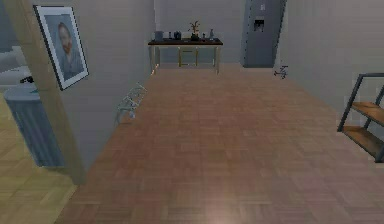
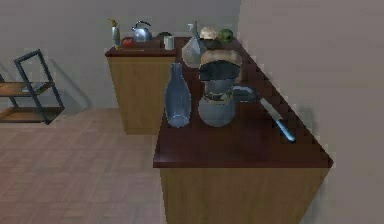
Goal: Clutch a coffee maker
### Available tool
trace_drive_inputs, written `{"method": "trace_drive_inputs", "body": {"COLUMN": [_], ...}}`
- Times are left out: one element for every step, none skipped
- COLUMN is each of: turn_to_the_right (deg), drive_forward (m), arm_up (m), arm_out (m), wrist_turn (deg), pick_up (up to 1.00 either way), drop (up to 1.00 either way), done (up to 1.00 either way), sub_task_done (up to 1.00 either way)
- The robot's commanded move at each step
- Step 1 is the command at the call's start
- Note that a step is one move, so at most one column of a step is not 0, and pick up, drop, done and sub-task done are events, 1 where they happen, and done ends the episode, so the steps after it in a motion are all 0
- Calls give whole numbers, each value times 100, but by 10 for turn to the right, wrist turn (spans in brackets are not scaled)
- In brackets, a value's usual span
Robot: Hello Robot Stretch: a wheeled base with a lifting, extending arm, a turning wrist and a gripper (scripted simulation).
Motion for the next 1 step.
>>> {"method": "trace_drive_inputs", "body": {"turn_to_the_right": [0], "drive_forward": [0], "arm_up": [50], "arm_out": [0], "wrist_turn": [0], "pick_up": [0], "drop": [0], "done": [0], "sub_task_done": [0]}}
